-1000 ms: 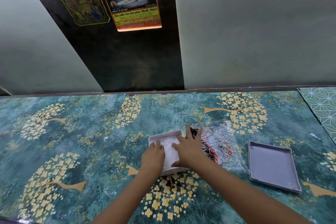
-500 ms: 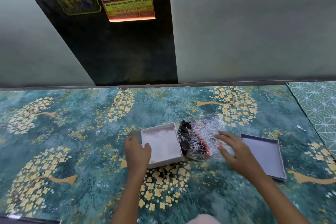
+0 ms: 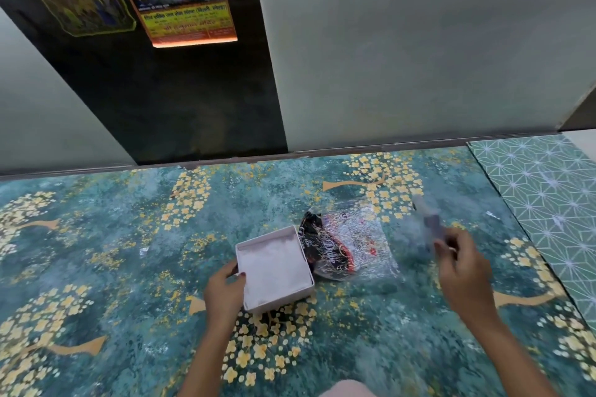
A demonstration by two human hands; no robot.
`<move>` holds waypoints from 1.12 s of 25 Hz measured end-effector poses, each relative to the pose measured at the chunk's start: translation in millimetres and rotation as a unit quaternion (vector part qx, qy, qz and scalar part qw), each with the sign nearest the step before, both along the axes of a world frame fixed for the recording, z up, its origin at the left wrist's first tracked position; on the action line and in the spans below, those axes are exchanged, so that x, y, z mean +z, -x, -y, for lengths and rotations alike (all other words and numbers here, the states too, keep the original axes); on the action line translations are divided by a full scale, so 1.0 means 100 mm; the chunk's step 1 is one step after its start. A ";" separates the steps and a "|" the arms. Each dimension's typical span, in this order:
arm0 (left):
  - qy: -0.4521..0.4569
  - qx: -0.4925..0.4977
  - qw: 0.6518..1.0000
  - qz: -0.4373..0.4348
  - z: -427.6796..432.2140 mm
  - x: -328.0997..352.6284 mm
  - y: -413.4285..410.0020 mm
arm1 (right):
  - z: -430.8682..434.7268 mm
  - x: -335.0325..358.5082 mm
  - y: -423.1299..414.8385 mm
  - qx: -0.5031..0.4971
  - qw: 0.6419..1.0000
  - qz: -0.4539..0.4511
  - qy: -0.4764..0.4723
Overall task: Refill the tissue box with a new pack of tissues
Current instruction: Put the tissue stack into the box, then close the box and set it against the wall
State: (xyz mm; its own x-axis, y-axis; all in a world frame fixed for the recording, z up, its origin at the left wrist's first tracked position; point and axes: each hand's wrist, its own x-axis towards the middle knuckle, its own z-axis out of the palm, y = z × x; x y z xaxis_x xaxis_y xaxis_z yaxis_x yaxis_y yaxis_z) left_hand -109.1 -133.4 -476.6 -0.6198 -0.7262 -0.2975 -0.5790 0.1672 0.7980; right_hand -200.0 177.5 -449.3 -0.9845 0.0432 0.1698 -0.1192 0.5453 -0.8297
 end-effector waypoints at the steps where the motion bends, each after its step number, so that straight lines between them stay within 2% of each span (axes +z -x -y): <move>1: -0.002 -0.007 1.000 -0.002 0.00 -0.01 -0.01 | 0.17 0.20 0.01 -0.040 0.995 0.006 0.096; 2: -0.008 -0.009 1.000 -0.004 0.00 -0.02 -0.02 | 0.36 0.34 0.02 -0.054 0.979 0.028 0.192; 4: -0.042 0.006 0.999 -0.015 0.00 -0.01 -0.01 | 0.78 0.47 0.01 -0.017 0.932 0.152 0.329; 6: -0.076 0.024 0.996 -0.041 -0.02 0.01 0.00 | 1.19 0.36 -0.02 0.030 0.886 0.285 0.364; 7: -0.078 0.018 0.995 -0.055 -0.03 0.03 0.01 | 1.36 0.24 -0.04 0.048 0.886 0.319 0.334; 9: -0.074 -0.004 0.995 -0.071 -0.08 0.06 0.03 | 1.64 0.03 -0.06 0.082 0.915 0.317 0.234; 12: -0.061 -0.027 0.996 -0.067 -0.13 0.07 0.03 | 1.82 -0.11 -0.07 0.143 0.960 0.221 0.095; 16: -0.044 -0.041 0.995 -0.079 -0.15 0.02 -0.01 | 1.84 -0.16 -0.03 0.179 0.972 0.137 -0.067; 20: -0.052 -0.028 0.992 -0.114 -0.17 0.08 0.01 | 1.82 -0.24 0.04 0.201 0.962 0.178 -0.044; 25: 0.012 -0.008 0.993 -0.121 -0.21 0.02 -0.09 | 1.81 -0.27 -0.04 0.237 0.950 0.142 -0.144; 28: 0.010 -0.024 0.993 -0.111 -0.16 -0.02 -0.12 | 1.80 -0.25 -0.05 0.242 0.952 0.129 -0.133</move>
State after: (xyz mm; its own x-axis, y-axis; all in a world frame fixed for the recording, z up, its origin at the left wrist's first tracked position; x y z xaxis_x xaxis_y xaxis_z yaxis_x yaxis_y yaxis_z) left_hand -97.6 -117.4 -478.7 -0.7031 -0.6982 -0.1348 -0.3794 0.2080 0.9016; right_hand -195.3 -2.3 -474.7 -0.8890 -0.4363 -0.1389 -0.2206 0.6739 -0.7052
